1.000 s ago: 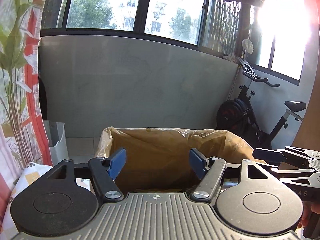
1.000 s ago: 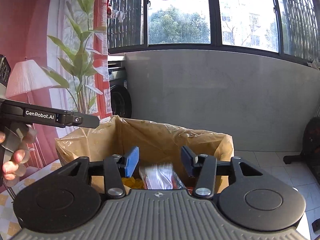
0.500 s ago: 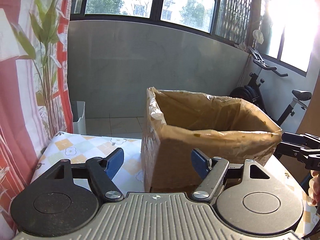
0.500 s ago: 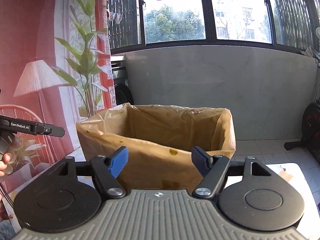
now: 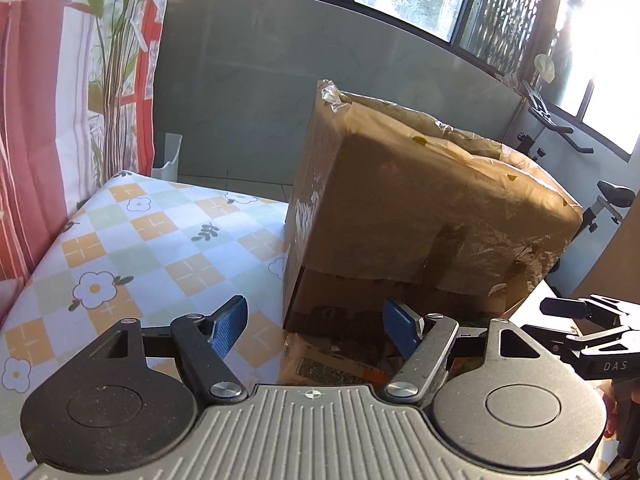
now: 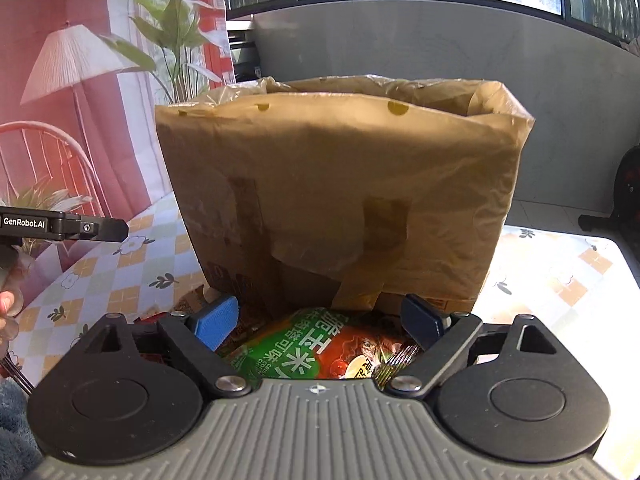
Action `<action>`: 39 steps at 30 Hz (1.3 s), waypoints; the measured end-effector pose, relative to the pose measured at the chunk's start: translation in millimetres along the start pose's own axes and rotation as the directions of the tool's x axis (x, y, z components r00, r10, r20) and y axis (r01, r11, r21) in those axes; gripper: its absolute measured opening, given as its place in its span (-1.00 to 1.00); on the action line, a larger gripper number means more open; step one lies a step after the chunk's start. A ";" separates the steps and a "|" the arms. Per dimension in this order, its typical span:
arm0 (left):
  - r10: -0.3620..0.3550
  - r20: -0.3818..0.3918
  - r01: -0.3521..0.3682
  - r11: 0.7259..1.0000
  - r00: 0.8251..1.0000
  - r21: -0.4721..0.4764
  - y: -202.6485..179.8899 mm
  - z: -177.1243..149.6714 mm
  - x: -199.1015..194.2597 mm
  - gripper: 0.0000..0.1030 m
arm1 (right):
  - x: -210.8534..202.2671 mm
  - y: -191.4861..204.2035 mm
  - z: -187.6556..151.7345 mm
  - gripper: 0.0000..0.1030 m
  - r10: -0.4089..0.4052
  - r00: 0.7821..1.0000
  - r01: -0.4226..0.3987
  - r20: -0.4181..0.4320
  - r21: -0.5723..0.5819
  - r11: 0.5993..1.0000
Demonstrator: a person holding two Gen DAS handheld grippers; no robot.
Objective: Organize snacks
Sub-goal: 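Lower the right gripper onto the green corn chip bag and close while left moves down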
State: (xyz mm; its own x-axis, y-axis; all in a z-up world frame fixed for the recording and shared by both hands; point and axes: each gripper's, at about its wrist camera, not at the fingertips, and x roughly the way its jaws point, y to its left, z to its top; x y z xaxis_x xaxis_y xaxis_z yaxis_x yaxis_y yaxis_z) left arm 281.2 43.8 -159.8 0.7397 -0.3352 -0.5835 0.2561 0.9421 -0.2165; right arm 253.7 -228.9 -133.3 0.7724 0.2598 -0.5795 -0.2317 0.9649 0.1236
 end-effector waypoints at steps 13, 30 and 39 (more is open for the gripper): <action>0.038 -0.036 -0.039 0.998 0.999 -0.043 8.1 -26.1 8.5 0.49 | 29.4 -1.9 -17.4 0.81 -0.058 0.989 0.076 -0.133 0.131 0.988; 0.028 -0.065 -0.032 0.997 0.997 -0.067 10.8 -44.4 7.4 0.49 | 26.5 -1.8 -36.7 0.87 -0.107 0.985 0.122 -0.132 0.118 0.985; 0.037 -0.093 -0.043 0.997 0.995 -0.063 6.7 -49.4 8.9 0.48 | 23.5 1.1 -44.8 0.83 -0.087 0.993 0.092 -0.084 0.056 0.994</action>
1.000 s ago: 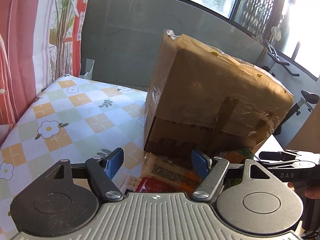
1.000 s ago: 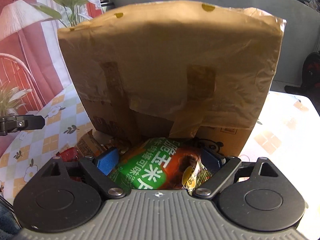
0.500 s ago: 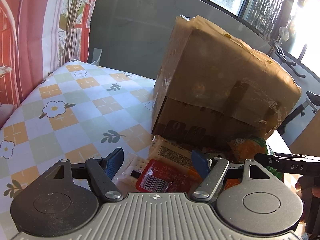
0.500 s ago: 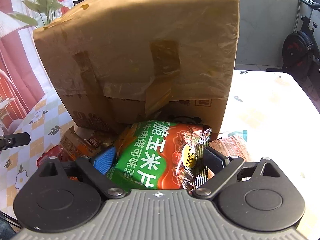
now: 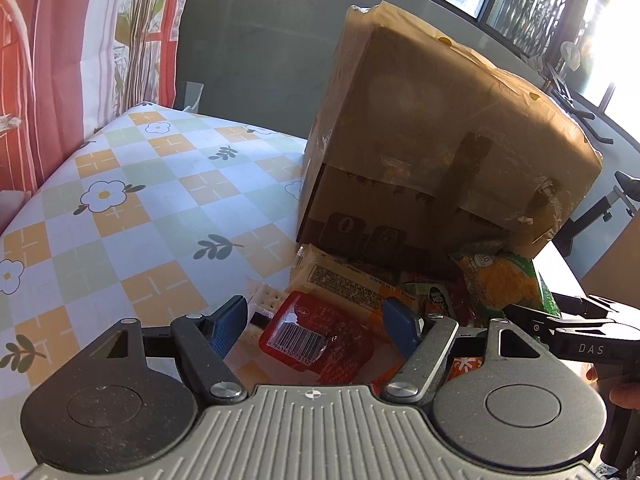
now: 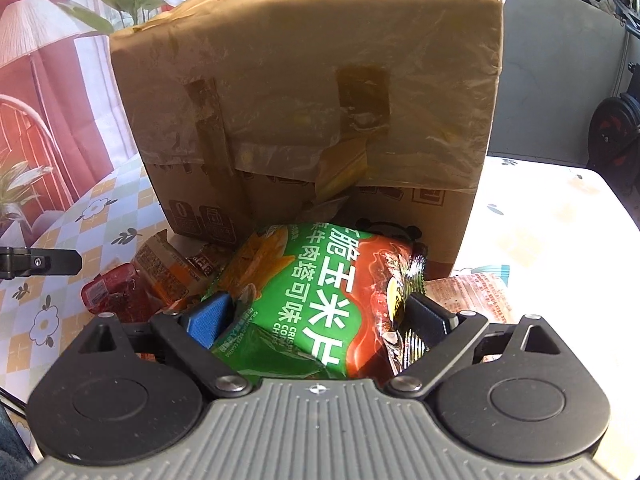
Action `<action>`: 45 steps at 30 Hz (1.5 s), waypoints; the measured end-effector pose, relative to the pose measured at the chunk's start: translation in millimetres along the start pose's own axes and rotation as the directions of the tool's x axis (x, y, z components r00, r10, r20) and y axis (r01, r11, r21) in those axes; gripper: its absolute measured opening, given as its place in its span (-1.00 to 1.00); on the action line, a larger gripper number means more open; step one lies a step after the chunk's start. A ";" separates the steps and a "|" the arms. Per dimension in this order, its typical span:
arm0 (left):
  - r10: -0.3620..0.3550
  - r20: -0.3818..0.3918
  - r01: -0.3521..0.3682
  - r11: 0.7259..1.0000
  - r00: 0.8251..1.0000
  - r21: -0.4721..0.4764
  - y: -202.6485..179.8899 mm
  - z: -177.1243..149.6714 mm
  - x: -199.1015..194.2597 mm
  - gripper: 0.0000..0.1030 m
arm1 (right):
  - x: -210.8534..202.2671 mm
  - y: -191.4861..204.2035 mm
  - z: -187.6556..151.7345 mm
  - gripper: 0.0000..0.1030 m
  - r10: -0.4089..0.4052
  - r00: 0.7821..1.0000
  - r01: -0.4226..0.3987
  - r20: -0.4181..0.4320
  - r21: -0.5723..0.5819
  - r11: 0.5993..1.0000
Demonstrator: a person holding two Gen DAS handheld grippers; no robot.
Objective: Organize snacks
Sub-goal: 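Lower the right gripper onto the green corn chip bag and close while left moves down, then close the left gripper on the red sausage packet end while right holds green bag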
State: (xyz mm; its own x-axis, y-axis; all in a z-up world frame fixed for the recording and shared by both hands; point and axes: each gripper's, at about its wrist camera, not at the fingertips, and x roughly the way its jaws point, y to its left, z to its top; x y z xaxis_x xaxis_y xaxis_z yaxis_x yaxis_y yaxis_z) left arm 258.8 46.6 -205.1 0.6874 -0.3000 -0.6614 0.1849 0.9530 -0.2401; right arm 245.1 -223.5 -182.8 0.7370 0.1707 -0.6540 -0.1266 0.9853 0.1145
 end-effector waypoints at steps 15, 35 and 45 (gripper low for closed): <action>-0.017 -0.059 0.019 0.999 0.998 0.033 -12.6 -14.5 1.4 0.40 | -24.0 -12.0 -11.9 0.48 0.156 0.986 -0.155 0.062 -0.016 0.988; 0.070 -0.204 -0.060 0.997 0.976 0.052 -18.8 -22.2 45.0 0.10 | -44.1 -17.4 -20.6 0.48 0.174 0.977 -0.177 0.121 0.015 0.984; 0.123 -0.176 -0.123 0.992 0.977 0.014 -9.7 -23.6 34.1 0.12 | -42.9 -18.3 -21.7 0.48 0.186 0.975 -0.190 0.120 0.022 0.981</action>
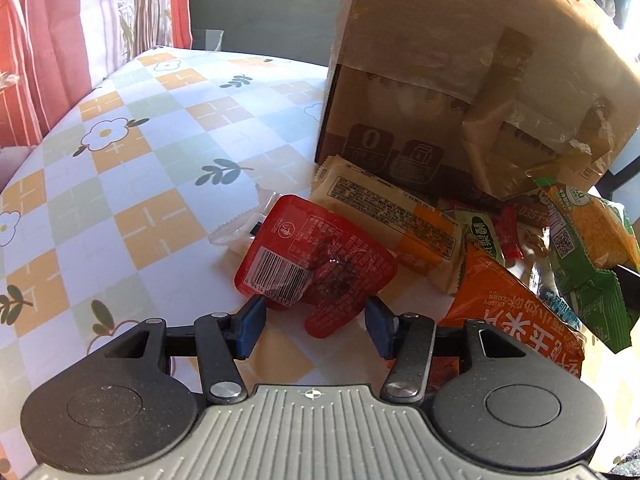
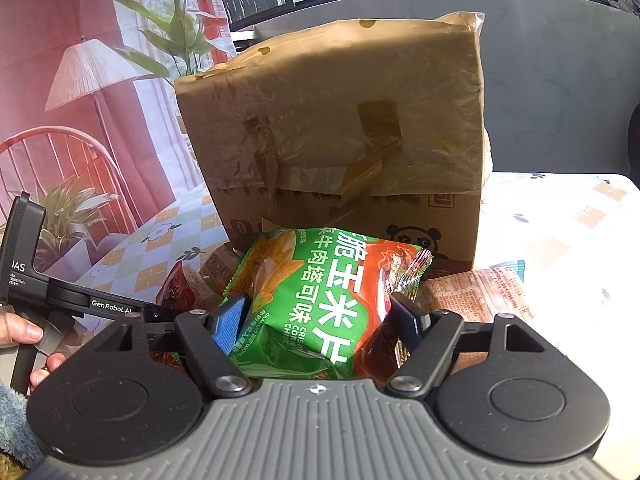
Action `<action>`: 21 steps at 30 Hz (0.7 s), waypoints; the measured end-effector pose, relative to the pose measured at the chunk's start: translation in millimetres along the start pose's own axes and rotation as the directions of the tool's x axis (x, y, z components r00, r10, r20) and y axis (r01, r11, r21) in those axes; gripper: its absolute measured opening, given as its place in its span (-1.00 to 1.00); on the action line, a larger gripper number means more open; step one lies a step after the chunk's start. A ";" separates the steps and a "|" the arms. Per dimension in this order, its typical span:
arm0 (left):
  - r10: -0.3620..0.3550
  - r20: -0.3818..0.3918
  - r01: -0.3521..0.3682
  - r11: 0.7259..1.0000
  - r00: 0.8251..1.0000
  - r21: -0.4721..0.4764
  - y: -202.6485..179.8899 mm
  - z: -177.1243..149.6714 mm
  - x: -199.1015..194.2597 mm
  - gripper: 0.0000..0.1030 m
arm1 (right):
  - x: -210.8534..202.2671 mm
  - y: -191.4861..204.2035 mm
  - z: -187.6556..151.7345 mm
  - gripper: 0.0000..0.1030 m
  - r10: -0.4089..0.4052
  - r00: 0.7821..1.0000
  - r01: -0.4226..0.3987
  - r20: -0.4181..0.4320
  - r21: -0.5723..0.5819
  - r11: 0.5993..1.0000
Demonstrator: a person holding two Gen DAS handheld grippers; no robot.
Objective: Organize snacks
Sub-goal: 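Close the left gripper on the red sausage packet end while right holds green bag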
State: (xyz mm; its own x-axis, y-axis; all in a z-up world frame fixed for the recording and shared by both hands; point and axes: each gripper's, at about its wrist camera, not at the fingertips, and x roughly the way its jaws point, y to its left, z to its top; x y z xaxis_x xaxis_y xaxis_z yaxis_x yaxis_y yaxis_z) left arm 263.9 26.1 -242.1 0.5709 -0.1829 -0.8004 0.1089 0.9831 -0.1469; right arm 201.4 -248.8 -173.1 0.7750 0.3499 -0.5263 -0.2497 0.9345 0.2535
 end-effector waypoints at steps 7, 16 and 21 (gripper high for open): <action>0.039 -0.016 -0.040 0.997 0.999 -0.069 17.2 -4.1 -5.3 0.21 | -0.5 -1.8 -0.9 0.48 0.007 1.000 -0.007 -0.004 0.009 1.000; 0.087 0.003 -0.085 0.981 0.996 -0.177 45.4 -5.2 -16.1 0.28 | 1.3 -2.7 -2.3 0.48 0.029 1.000 -0.029 -0.008 0.014 0.999; 0.050 0.062 -0.041 0.989 0.997 -0.140 42.9 -0.4 -21.3 0.29 | 2.9 -2.5 -1.5 0.48 0.036 0.999 -0.036 -0.012 0.016 0.999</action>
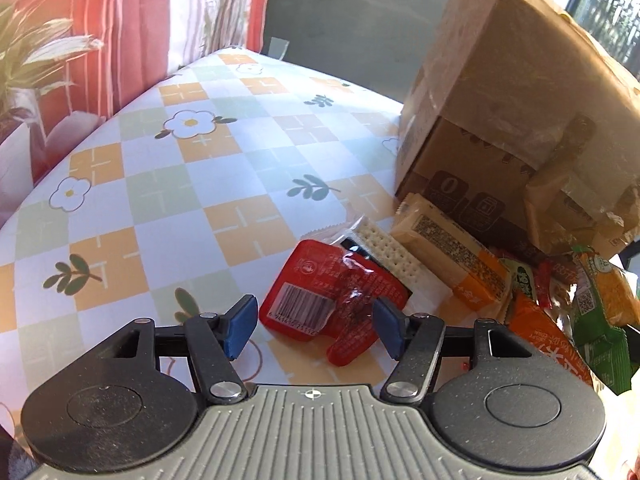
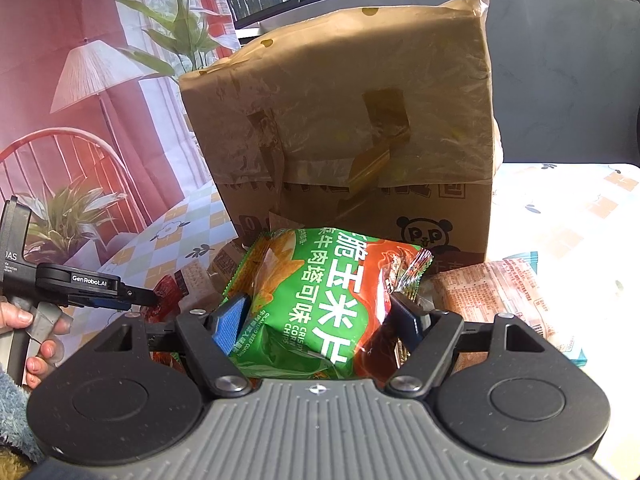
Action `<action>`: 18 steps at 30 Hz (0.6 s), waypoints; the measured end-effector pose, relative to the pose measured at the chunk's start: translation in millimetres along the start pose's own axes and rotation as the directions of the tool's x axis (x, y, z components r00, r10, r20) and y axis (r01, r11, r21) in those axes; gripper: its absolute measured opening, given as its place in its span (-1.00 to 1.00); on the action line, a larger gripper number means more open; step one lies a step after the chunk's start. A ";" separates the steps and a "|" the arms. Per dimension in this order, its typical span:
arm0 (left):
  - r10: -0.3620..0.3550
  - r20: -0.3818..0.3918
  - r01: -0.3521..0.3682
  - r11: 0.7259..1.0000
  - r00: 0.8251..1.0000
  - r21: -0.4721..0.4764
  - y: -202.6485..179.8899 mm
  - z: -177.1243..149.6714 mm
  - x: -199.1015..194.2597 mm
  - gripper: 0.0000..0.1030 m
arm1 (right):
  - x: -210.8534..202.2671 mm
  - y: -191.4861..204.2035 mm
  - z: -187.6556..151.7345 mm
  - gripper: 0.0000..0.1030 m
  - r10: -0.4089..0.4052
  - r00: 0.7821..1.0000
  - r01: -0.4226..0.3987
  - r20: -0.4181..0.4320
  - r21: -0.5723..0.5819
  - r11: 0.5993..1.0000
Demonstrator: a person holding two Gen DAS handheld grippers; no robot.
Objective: Organize snacks
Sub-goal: 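Close the left gripper on the red sausage packet end while right holds green bag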
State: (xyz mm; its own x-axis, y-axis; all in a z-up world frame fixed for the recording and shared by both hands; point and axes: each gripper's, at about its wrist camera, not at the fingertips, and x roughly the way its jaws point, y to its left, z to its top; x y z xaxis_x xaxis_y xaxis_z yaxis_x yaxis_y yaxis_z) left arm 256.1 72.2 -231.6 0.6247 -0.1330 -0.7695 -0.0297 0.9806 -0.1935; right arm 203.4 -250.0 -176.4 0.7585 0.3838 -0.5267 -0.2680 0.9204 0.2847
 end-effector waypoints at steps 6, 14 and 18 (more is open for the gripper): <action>0.014 -0.008 -0.012 0.968 1.000 0.250 -24.1 -6.8 12.4 0.30 | -1.9 2.7 -0.5 0.48 -0.005 1.000 0.005 -0.004 -0.005 1.000; -0.003 0.000 0.003 0.946 1.000 0.324 -18.4 -8.4 26.9 0.43 | -1.4 5.2 1.2 0.48 -0.015 1.000 0.015 -0.016 -0.011 1.000; -0.021 0.010 0.017 0.959 1.000 0.282 -9.8 -4.3 26.2 0.19 | 0.9 5.6 3.3 0.48 -0.016 1.000 0.015 -0.023 -0.011 1.000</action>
State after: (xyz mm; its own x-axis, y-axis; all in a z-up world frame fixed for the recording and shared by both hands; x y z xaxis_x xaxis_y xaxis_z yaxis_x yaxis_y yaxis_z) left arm 269.4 58.5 -252.5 0.6328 -0.1516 -0.7593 0.2022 0.9790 -0.0270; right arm 204.5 -244.7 -172.6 0.7487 0.3710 -0.5493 -0.2626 0.9269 0.2682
